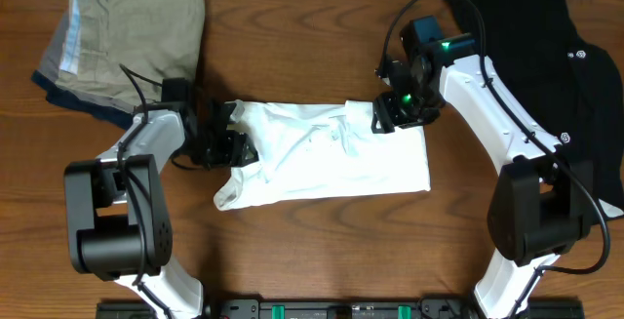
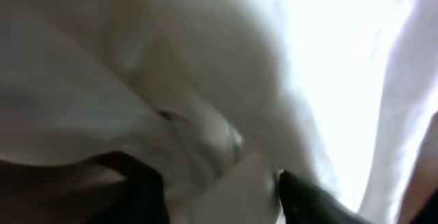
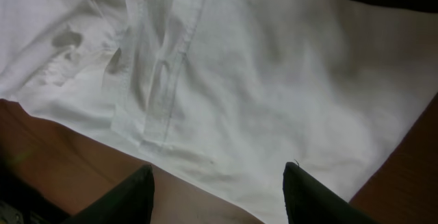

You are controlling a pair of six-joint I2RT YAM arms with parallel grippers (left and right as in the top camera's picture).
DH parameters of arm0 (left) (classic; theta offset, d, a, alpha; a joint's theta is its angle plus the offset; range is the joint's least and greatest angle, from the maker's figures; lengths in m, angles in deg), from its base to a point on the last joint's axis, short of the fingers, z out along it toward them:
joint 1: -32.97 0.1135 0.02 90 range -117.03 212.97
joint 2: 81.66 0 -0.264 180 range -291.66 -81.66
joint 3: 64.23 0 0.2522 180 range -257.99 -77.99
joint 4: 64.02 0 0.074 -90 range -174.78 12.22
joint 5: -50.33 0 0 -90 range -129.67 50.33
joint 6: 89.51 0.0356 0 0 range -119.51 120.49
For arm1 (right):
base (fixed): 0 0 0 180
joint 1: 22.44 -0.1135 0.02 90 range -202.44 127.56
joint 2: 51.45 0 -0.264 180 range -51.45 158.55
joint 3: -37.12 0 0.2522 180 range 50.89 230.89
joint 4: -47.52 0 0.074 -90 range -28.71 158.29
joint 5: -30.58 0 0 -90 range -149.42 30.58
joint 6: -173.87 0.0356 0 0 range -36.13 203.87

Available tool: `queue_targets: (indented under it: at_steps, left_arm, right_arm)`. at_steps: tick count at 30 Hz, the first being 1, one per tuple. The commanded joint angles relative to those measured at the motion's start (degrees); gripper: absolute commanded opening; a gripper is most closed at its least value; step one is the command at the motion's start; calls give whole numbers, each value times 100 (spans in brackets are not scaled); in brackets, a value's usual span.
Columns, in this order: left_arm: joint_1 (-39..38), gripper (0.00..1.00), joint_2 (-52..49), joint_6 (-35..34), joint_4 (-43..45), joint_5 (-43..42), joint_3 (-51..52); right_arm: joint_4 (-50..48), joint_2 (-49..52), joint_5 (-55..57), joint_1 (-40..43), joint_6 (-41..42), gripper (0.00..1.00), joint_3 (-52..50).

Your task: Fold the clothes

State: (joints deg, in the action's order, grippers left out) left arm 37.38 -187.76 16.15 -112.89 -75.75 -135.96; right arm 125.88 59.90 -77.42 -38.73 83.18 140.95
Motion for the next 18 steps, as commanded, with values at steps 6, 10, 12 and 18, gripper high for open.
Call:
queue_targets:
  at_steps: [6,10,12,18]
  left_arm:
    - [-13,6,-286,-651,466,155,247]
    - [136,6,-258,-728,293,175,107]
    - [254,6,-212,-745,127,203,2]
    - [697,6,177,-741,-448,267,-321]
  right_arm:
    - [13,-162,24,37,-72,59,107]
    - [35,-162,24,37,-72,59,107]
    - [35,-162,24,37,-70,58,107]
    - [35,-160,24,37,-68,58,105]
